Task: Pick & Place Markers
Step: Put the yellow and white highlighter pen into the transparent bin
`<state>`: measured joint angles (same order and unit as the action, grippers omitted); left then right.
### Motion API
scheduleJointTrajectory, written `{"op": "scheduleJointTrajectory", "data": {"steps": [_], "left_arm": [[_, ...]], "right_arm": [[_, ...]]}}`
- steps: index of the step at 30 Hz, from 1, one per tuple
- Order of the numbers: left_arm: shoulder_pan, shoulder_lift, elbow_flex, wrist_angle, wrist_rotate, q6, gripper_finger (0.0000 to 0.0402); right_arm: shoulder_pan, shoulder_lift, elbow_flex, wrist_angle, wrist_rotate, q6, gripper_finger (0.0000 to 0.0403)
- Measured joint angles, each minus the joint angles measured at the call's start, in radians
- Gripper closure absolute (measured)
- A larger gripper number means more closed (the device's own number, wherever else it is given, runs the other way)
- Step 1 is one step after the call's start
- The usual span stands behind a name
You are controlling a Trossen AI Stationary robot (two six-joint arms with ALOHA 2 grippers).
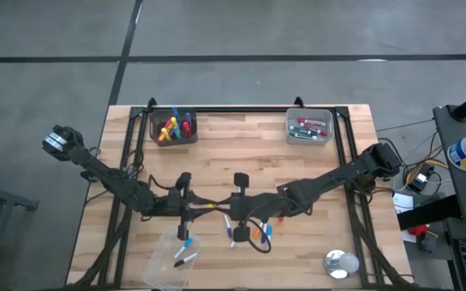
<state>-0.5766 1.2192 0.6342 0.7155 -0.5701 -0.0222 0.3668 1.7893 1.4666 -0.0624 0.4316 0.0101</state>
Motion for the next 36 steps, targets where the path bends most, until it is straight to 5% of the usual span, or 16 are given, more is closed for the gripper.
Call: {"op": "scheduleJointTrajectory", "data": {"steps": [6, 12, 20, 29, 36], "left_arm": [[0.000, 0.000, 0.000, 0.000, -0.001, 0.009, 0.0364], [-0.005, -0.016, 0.000, -0.081, -0.005, -0.097, 0.0359], [-0.035, -0.106, 0.000, -0.426, 0.065, -0.521, 0.0359], [-0.085, -0.190, 0.000, -0.762, 0.464, -1.106, 0.0359], [-0.117, -0.169, -0.001, -1.077, 0.560, -1.473, 0.0359]], "right_arm": [[0.000, 0.000, -0.001, 0.000, 0.002, 0.022, 0.0364], [0.000, 0.000, -0.001, -0.078, 0.010, 0.031, 0.0303], [-0.001, 0.000, -0.012, -0.267, 0.023, 0.077, 0.0245], [0.000, 0.000, -0.027, -0.331, 0.018, 0.096, 0.0233], [0.000, 0.000, -0.049, -0.325, 0.016, 0.096, 0.0243]]}}
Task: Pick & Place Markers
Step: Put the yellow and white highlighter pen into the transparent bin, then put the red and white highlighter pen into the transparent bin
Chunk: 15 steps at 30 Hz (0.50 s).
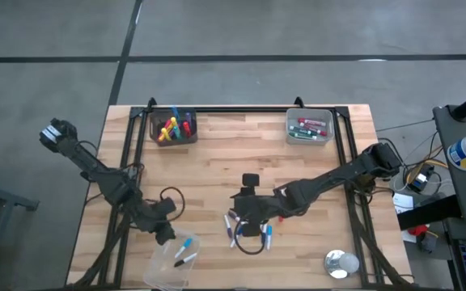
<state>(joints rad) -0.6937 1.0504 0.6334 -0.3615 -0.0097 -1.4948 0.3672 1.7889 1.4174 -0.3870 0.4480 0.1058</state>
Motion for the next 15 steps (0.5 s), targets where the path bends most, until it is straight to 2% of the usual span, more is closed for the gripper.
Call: {"op": "scheduleJointTrajectory", "data": {"steps": [4, 9, 15], "left_arm": [[0.001, 0.000, 0.000, -0.045, -0.055, -0.058, 0.0350], [0.001, -0.002, 0.000, -0.043, -0.124, -0.044, 0.0306], [0.001, -0.002, 0.000, -0.043, -0.092, -0.043, 0.0254]], "right_arm": [[-0.002, 0.000, -0.017, 0.002, 0.000, 0.000, 0.0249], [-0.004, 0.000, -0.031, 0.002, -0.001, 0.022, 0.0256], [-0.005, 0.000, -0.034, 0.001, -0.001, 0.024, 0.0264]]}}
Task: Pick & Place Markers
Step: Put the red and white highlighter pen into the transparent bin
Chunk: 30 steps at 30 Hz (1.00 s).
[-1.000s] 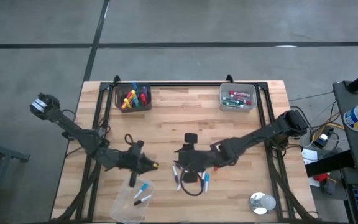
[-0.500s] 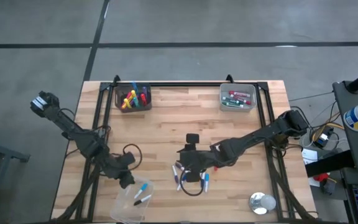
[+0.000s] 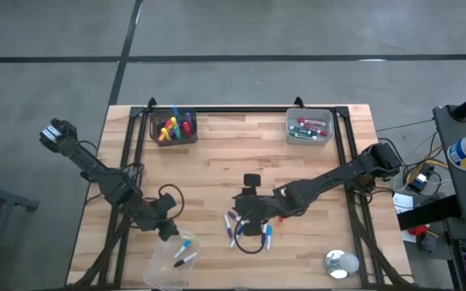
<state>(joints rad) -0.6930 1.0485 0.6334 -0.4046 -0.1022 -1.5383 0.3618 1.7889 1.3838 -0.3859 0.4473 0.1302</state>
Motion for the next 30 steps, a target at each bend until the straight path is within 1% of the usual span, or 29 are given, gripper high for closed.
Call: {"op": "scheduleJointTrajectory", "data": {"steps": [4, 7, 9, 11, 16, 20, 23, 26, 30], "left_arm": [[-0.009, 0.000, 0.000, 0.041, 0.003, 0.045, 0.0245], [-0.016, 0.000, 0.000, 0.132, -0.043, 0.123, 0.0244], [-0.016, 0.000, 0.000, 0.213, -0.088, 0.225, 0.0244], [-0.016, 0.000, 0.000, 0.300, -0.156, 0.349, 0.0243], [-0.016, 0.001, 0.000, 0.498, -0.412, 0.673, 0.0243], [-0.016, 0.002, 0.000, 0.641, -0.553, 0.925, 0.0243], [-0.016, 0.002, 0.000, 0.756, -0.611, 1.080, 0.0243], [-0.014, 0.002, 0.000, 0.867, -0.615, 1.202, 0.0243], [-0.014, 0.001, 0.000, 0.982, -0.615, 1.318, 0.0243]], "right_arm": [[0.000, 0.000, 0.000, -0.027, -0.001, 0.008, 0.0266], [-0.001, 0.000, 0.000, -0.087, -0.001, 0.058, 0.0265], [-0.002, 0.000, 0.000, -0.124, -0.002, 0.103, 0.0264], [-0.002, 0.000, -0.001, -0.150, -0.002, 0.147, 0.0264], [-0.002, 0.000, -0.008, -0.150, -0.002, 0.217, 0.0265], [-0.006, 0.000, -0.010, -0.144, -0.002, 0.313, 0.0272], [-0.017, -0.001, -0.009, -0.203, -0.004, 0.438, 0.0277], [-0.034, -0.002, -0.007, -0.337, -0.021, 0.621, 0.0280], [-0.058, -0.002, -0.014, -0.525, -0.118, 0.921, 0.0280]]}}
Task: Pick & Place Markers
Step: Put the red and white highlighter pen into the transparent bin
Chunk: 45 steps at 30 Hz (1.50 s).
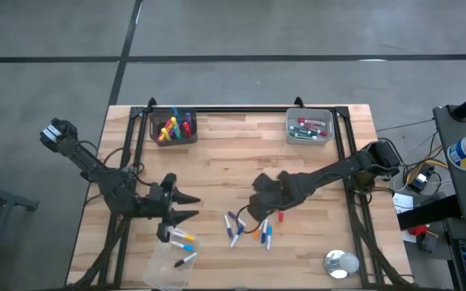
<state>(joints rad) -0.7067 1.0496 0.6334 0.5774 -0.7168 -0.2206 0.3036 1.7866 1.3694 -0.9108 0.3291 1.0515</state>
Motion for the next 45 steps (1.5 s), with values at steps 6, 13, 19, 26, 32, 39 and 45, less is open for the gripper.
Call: {"op": "scheduleJointTrajectory", "data": {"steps": [6, 13, 19, 26, 32, 39, 45], "left_arm": [[0.000, 0.001, 0.000, 0.010, 0.015, 0.048, 0.0243], [0.000, 0.003, 0.000, -0.010, 0.031, 0.041, 0.0243], [0.000, 0.003, 0.000, -0.030, 0.044, 0.036, 0.0243], [0.000, 0.003, 0.000, -0.031, 0.044, 0.035, 0.0243], [0.000, 0.003, 0.000, -0.031, 0.044, 0.035, 0.0243], [0.000, 0.003, 0.000, -0.045, 0.044, 0.035, 0.0243], [0.000, 0.007, 0.000, -0.050, 0.044, 0.034, 0.0243]], "right_arm": [[0.011, 0.000, -0.046, -0.052, -0.144, 0.188, 0.0284], [0.032, 0.000, -0.099, -0.051, -0.263, 0.328, 0.0280], [0.044, 0.000, -0.157, -0.029, -0.282, 0.394, 0.0278], [0.042, 0.000, -0.249, 0.076, -0.292, 0.399, 0.0282], [0.041, 0.000, -0.317, 0.132, -0.314, 0.405, 0.0277], [0.041, -0.004, -0.358, 0.155, -0.307, 0.370, 0.0298], [0.041, -0.003, -0.354, 0.176, -0.303, 0.293, 0.0356]]}}
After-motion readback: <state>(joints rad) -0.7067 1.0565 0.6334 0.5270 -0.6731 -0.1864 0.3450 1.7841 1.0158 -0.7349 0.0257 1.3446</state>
